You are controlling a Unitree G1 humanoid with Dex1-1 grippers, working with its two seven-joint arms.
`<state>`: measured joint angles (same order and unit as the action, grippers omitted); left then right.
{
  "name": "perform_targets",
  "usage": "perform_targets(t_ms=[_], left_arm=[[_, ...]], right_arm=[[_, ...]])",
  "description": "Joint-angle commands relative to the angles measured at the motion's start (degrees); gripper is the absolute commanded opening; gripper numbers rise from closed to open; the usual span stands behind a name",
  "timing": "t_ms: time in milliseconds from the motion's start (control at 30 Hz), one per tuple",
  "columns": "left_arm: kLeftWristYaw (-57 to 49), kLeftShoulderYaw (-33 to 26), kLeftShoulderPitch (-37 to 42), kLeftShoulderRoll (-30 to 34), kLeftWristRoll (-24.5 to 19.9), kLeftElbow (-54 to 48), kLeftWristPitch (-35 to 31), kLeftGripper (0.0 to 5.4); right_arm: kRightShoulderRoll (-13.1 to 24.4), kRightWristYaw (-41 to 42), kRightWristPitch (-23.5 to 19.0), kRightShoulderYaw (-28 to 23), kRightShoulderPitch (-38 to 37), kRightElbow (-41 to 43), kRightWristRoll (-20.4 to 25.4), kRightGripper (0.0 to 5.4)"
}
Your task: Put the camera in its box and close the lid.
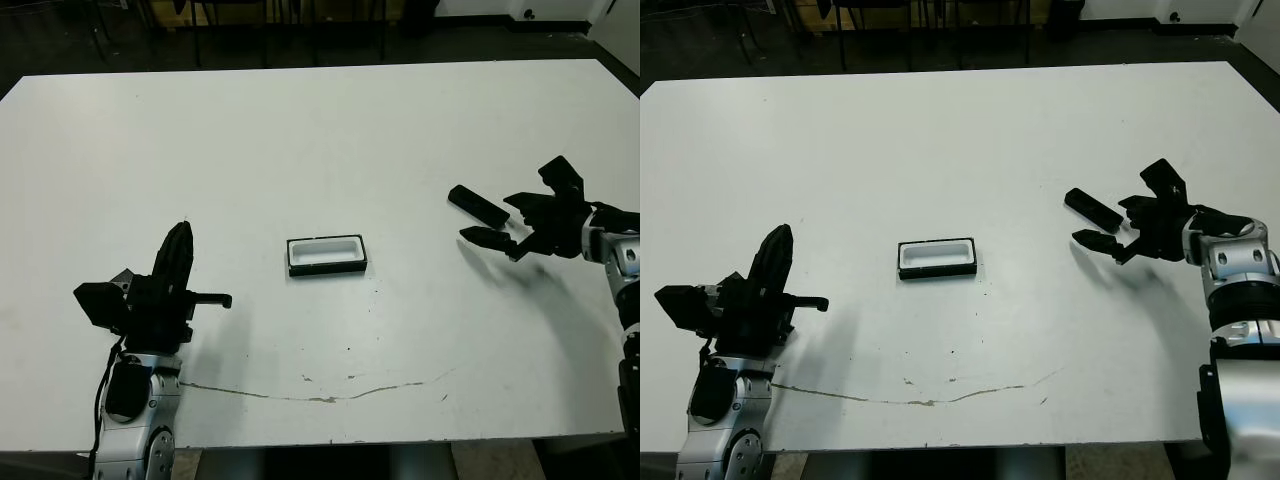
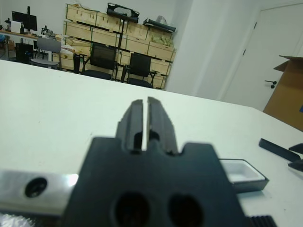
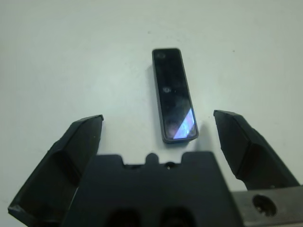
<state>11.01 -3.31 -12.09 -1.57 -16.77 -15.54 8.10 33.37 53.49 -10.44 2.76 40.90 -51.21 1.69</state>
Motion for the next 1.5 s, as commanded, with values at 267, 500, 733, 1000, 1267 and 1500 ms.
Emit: perform_targets(t_ms=[267, 500, 733, 1000, 1267, 1500], left_arm=[[-0.04, -0.26, -0.73, 0.58, -0.24, 0.69, -0.98, 0.0], [-0.16, -0.13, -0.95, 0.99, 0.6, 0.68, -0.91, 0.0], [-0.34, -0.06, -0.86, 0.96, 0.97, 0.74, -1.01, 0.0], [-0.29, -0.13, -1.03, 1.05, 0.74, 0.16, -1.31, 0.0], [-0.41, -0.16, -1.12, 0.83, 0.71, 0.0, -1.26, 0.0], [-0.4, -0.16, -1.04, 0.85, 0.72, 0.11, -1.27, 0.0]], right_arm=[[-1.61, -5.28, -7.13, -0.87, -4.62, 8.22, 0.45, 5.29], [-2.09, -8.57, -7.96, -1.64, -7.08, 11.8, 1.03, 4.19], [-1.56, -9.48, -6.04, -0.29, -8.42, 13.73, -0.56, 2.9], [-0.9, -6.49, -5.01, 0.69, -7.98, 11.68, -0.97, 1.43], [-0.77, -7.21, -5.96, 0.66, -8.89, 13.52, -0.96, 0.42], [-2.29, -12.26, -3.36, -1.02, -10.67, 16.14, -0.47, 0.41]])
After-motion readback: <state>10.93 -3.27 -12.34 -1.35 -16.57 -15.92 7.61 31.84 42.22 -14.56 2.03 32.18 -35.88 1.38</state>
